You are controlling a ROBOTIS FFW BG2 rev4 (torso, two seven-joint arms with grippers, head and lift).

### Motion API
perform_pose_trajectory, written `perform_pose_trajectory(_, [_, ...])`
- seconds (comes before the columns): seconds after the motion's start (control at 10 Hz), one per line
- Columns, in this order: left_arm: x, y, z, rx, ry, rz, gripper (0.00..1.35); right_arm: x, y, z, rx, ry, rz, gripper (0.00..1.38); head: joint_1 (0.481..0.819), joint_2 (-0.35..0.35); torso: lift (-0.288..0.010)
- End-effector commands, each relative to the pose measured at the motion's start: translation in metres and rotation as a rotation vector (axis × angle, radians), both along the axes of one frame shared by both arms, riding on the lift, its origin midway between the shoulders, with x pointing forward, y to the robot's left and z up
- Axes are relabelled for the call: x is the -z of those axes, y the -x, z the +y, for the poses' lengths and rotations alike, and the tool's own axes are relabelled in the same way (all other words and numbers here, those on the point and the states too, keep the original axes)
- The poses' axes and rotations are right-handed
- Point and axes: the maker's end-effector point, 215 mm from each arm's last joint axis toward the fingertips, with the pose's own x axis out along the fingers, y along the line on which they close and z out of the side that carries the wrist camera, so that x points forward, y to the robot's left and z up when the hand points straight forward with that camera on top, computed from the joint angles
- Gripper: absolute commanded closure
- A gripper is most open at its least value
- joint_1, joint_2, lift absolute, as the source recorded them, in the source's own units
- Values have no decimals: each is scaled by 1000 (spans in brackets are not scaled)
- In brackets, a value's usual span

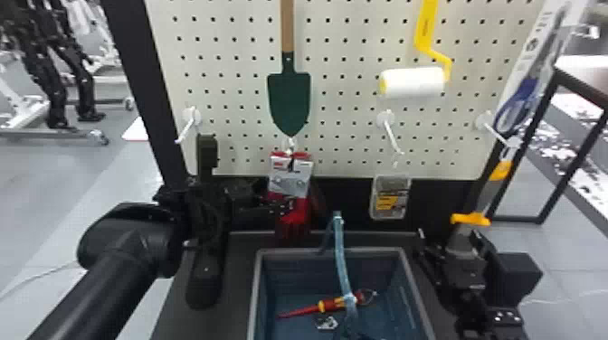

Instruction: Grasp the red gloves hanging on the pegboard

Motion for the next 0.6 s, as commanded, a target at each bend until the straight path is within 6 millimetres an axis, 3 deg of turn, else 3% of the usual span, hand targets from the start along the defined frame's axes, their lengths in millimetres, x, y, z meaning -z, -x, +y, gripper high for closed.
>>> perform_pose_trajectory(0.0, [-3,-1,-3,4,2,-7,237,0,0,0,0,-1,-1,271,549,0,-100])
perform_pose_trajectory(0.1, [-4,-1,-4,8,-4,-10,289,1,0,1,-2,-1,1,271,549,0,-100])
perform_pose_trajectory(0.2, [-4,-2,-4,9,-14,-14,587,0,-1,1,-2,-1,-1,271,549,0,-100])
perform_pose_trajectory(0.3, [-2,-2,-4,7,-17,-8,981,0,-2,1,-2,-1,-2,271,549,0,-100])
perform_pose_trajectory(0.4, [2,-2,-5,6,-22,5,1228,0,-2,1,-2,-1,-2,271,549,0,-100])
perform_pose_trajectory(0.5, [3,-1,-6,8,-26,8,1210,0,-2,1,-3,-1,-2,271,549,0,-100])
